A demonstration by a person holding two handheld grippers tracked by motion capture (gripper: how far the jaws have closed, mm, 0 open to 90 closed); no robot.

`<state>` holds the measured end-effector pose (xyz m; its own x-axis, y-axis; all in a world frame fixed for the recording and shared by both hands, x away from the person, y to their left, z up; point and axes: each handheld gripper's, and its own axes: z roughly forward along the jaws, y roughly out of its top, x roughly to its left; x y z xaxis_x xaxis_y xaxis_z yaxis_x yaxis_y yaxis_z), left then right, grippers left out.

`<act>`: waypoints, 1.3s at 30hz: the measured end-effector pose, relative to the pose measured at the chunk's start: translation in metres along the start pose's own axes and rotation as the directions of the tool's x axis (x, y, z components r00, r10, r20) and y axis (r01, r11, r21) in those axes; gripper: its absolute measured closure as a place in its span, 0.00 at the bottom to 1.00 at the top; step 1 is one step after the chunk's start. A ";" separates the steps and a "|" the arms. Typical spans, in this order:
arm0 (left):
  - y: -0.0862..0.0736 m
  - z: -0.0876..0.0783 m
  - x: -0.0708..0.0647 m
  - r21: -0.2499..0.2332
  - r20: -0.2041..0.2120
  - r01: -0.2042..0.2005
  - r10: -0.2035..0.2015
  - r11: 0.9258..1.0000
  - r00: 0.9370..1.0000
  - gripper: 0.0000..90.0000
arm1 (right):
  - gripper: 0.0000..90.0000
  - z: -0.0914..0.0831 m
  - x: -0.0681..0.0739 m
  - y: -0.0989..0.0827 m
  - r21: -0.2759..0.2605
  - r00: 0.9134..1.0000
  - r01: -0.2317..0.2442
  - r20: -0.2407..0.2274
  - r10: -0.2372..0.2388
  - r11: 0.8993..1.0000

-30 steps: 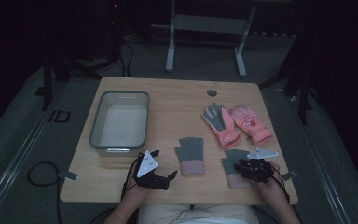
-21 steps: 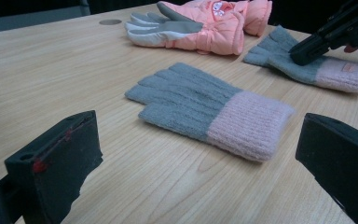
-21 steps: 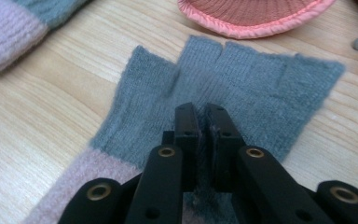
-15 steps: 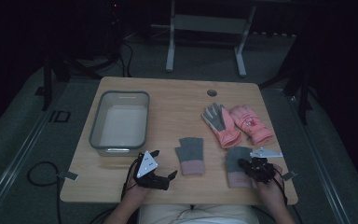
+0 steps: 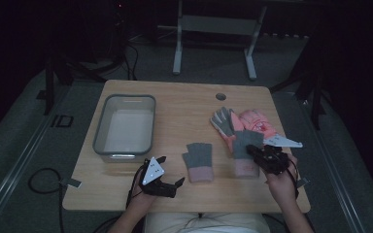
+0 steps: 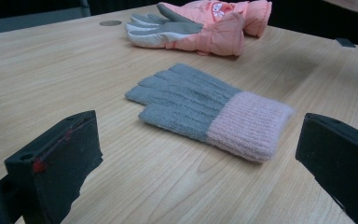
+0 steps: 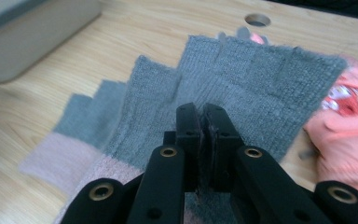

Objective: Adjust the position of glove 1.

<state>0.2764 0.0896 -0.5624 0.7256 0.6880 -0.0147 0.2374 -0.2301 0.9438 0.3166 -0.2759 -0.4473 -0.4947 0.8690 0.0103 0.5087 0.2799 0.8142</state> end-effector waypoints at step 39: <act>0.000 -0.001 0.001 -0.006 0.018 0.004 -0.004 1.000 1.000 0.00 | 0.95 0.108 0.093 -0.001 0.160 0.984 0.052 -0.177 -0.023 0.986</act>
<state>0.2767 0.0908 -0.5625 0.7362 0.6764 -0.0244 0.2362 -0.2230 0.9458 0.3458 -0.1509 -0.5099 -0.6233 0.7763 0.0946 0.5884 0.3858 0.7106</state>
